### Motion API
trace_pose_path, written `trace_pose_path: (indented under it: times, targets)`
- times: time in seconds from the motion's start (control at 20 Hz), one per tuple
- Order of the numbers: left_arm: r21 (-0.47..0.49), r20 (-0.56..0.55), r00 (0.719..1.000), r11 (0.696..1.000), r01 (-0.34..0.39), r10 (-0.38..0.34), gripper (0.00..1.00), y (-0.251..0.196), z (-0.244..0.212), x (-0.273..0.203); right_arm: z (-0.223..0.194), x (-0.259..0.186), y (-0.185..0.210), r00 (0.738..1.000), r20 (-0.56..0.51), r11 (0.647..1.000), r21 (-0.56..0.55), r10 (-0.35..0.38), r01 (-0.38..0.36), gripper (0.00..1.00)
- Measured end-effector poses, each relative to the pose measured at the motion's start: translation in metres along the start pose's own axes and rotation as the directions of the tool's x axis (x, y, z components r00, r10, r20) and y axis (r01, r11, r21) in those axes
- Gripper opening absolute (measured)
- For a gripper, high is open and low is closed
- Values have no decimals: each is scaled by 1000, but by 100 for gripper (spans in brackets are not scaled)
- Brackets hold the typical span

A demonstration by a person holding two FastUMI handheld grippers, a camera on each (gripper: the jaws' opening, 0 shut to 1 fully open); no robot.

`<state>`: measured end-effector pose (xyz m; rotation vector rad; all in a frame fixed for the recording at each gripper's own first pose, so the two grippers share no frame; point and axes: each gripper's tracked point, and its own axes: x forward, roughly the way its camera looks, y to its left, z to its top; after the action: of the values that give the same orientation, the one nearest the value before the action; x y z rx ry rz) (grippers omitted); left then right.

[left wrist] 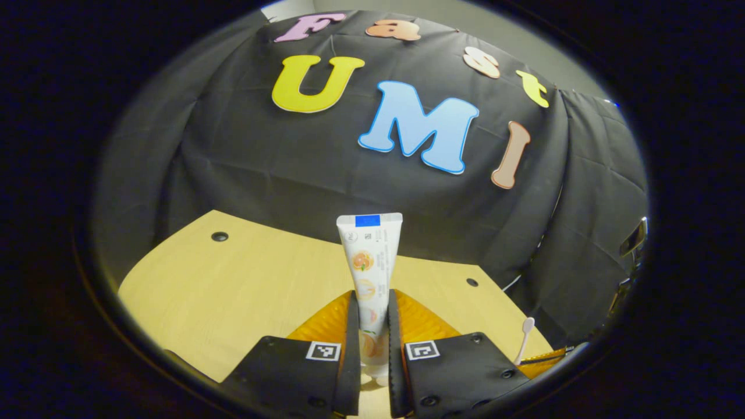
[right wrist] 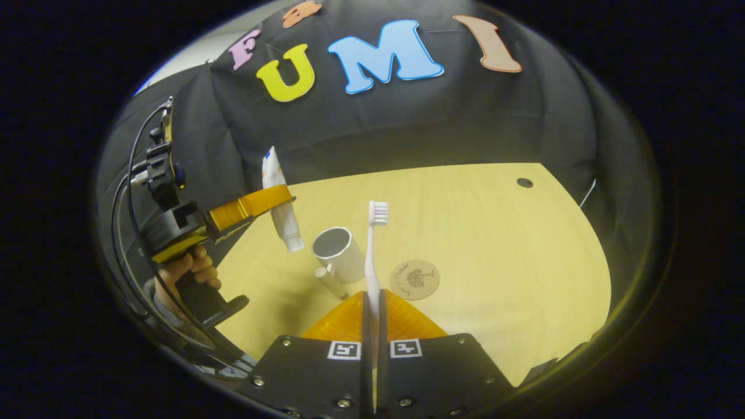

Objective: Put the toothbrush and toothpaste on the desktop into the cup, then pick up the cup and place it on the coaster on the desktop.

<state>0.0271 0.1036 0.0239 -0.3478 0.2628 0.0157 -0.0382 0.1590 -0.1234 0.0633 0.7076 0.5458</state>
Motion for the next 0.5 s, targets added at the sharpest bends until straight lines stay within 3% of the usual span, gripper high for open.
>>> trace_pose_path:
  times: [0.15,0.5]
  targets:
    - [-15,23,999,1000,25,-25,27,-6,3,16,-1,2,-3,1000,-3,1000,4,-10,10,4]
    - [77,-1,1000,997,22,-22,27,-5,-21,59,7,10,-9,1000,12,998,61,-20,20,4]
